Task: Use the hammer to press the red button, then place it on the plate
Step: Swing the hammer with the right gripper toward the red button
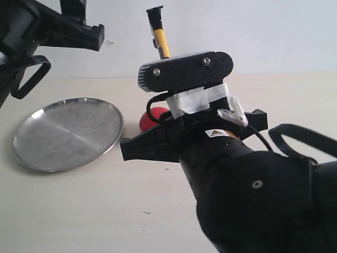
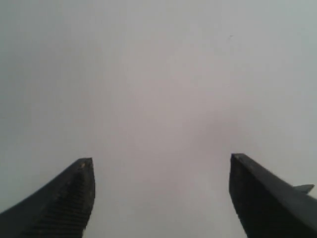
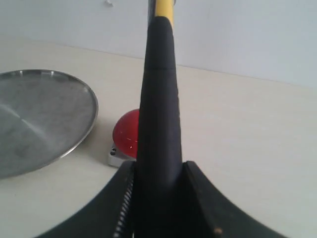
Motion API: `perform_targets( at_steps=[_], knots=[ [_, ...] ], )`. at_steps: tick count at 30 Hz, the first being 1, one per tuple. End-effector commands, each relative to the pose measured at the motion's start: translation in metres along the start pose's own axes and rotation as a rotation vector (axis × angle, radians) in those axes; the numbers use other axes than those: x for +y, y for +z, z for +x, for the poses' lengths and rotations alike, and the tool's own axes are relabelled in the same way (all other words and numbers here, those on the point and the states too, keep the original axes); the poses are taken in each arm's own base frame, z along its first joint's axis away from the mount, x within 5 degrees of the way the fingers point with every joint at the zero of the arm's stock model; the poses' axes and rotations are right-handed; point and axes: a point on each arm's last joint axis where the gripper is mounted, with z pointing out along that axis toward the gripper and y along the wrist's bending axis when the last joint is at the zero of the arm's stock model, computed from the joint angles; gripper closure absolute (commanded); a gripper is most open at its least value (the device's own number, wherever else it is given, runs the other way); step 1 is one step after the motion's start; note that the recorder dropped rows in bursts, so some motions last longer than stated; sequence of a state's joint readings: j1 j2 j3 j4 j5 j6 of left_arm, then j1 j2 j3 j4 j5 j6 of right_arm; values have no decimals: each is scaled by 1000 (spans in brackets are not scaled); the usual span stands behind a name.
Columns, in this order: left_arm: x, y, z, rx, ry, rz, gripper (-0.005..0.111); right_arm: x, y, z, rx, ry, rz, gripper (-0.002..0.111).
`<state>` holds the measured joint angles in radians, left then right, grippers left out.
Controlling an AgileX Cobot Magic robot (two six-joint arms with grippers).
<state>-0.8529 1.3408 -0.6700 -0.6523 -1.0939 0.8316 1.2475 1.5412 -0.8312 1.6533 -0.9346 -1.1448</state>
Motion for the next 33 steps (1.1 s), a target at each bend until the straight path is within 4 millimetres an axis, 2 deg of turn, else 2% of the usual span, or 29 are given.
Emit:
perform_targets(
  at_steps=[1,3,5,7,8,12,15,23,33],
  knots=[
    [17,3,1,12,4,-131,40,-8,-12,-16,-20,-113,-38,108],
    [27,6,6,39,-1,-177,53,-13,-17,-19,1,-145,-40,108],
    [38,8,13,73,-24,-225,73,-17,-22,-24,4,-194,-59,108],
    [50,11,20,105,-80,-278,100,-18,-29,-29,-13,-251,-108,108],
    [54,12,24,123,-104,-290,106,-18,-31,-31,-19,-260,-127,108],
    [64,18,38,204,-142,-265,106,-24,-38,-39,-44,-245,-150,108],
    [62,22,50,274,-118,-190,107,-30,-40,-43,-55,-235,-111,108],
    [33,17,70,470,4,182,107,-34,-40,-44,-59,-268,-61,108],
    [18,-4,91,792,-76,398,107,-46,-41,-46,-64,-339,72,108]
  ],
)
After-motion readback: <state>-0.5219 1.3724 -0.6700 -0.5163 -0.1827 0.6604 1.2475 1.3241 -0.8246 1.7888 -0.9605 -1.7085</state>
